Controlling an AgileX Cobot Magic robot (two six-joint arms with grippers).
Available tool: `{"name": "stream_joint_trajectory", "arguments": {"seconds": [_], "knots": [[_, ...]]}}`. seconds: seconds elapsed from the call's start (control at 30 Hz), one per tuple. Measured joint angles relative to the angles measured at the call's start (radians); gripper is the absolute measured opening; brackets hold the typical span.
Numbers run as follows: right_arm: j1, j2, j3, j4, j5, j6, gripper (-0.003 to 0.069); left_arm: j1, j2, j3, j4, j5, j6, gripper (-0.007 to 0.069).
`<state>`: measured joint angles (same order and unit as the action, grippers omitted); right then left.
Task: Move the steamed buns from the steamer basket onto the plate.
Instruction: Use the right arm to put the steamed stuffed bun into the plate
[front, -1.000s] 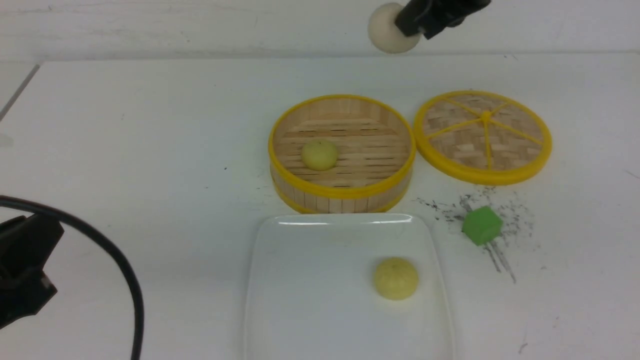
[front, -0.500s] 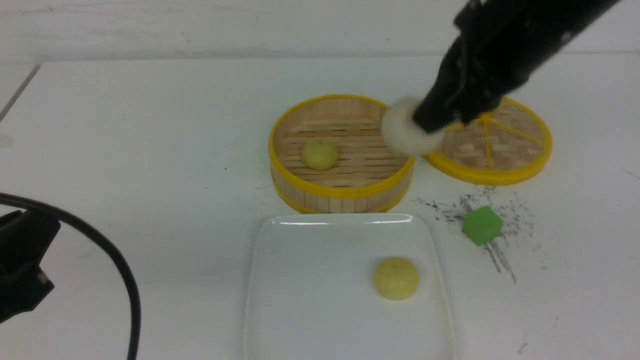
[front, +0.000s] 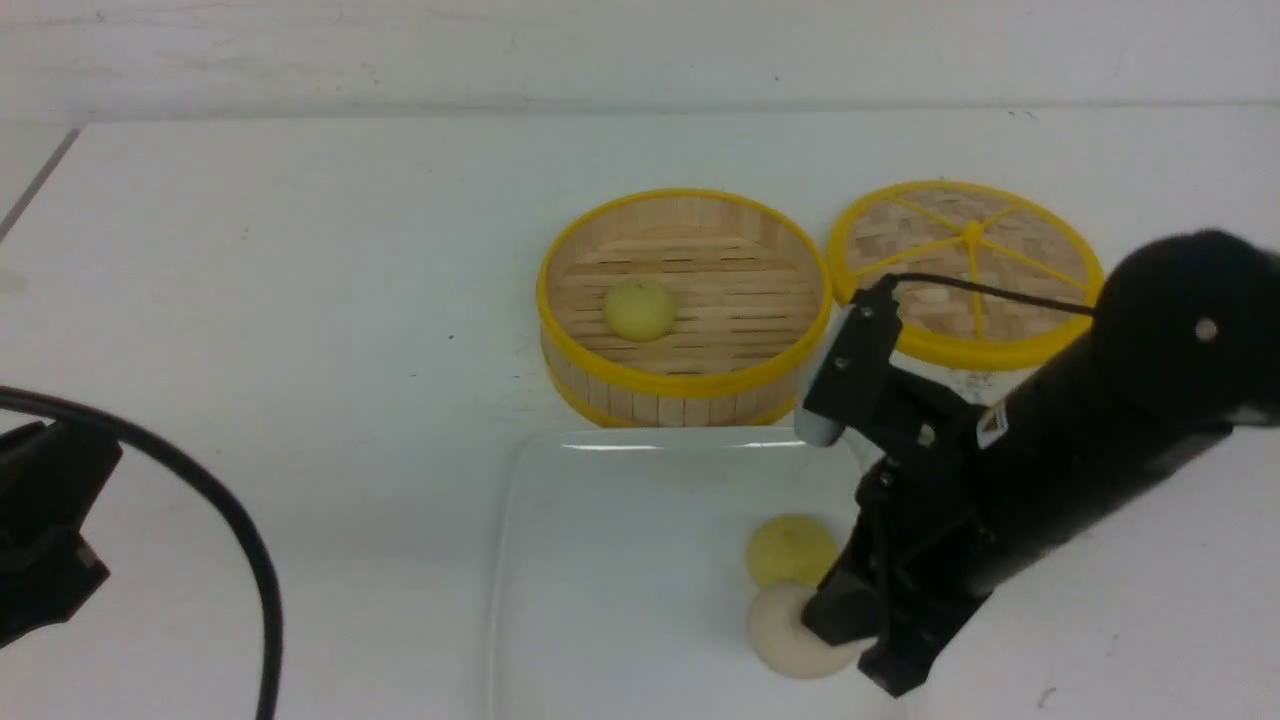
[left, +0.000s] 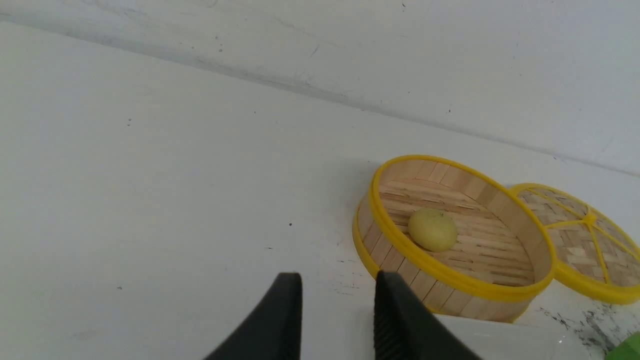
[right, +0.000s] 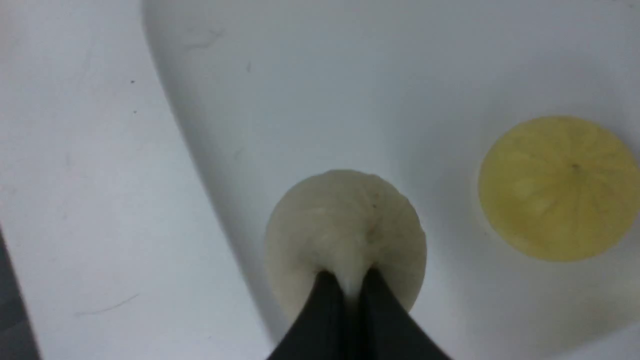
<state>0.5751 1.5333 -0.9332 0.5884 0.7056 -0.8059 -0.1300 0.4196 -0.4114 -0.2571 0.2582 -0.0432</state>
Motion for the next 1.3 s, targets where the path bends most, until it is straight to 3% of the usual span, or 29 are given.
{"name": "stream_joint_trajectory", "arguments": {"seconds": [0.2, 1.0, 1.13, 1.23, 1.3], "knots": [[0.000, 0.005, 0.053, 0.021, -0.127, -0.056, 0.0022, 0.000, 0.000, 0.000, 0.000, 0.000, 0.000, 0.0239], [0.000, 0.082, 0.055, 0.025, -0.171, -0.068, 0.0029, 0.000, 0.000, 0.000, 0.000, 0.000, 0.000, 0.0240], [0.000, 0.082, 0.055, 0.025, -0.166, -0.068, 0.0067, 0.000, 0.000, 0.000, 0.000, 0.000, 0.000, 0.0240], [0.000, 0.082, 0.055, 0.025, -0.163, -0.068, 0.0132, 0.000, 0.000, 0.000, 0.000, 0.000, 0.000, 0.0240], [0.000, 0.082, 0.055, 0.025, -0.164, -0.068, 0.0215, 0.000, 0.000, 0.000, 0.000, 0.000, 0.000, 0.0240]]}}
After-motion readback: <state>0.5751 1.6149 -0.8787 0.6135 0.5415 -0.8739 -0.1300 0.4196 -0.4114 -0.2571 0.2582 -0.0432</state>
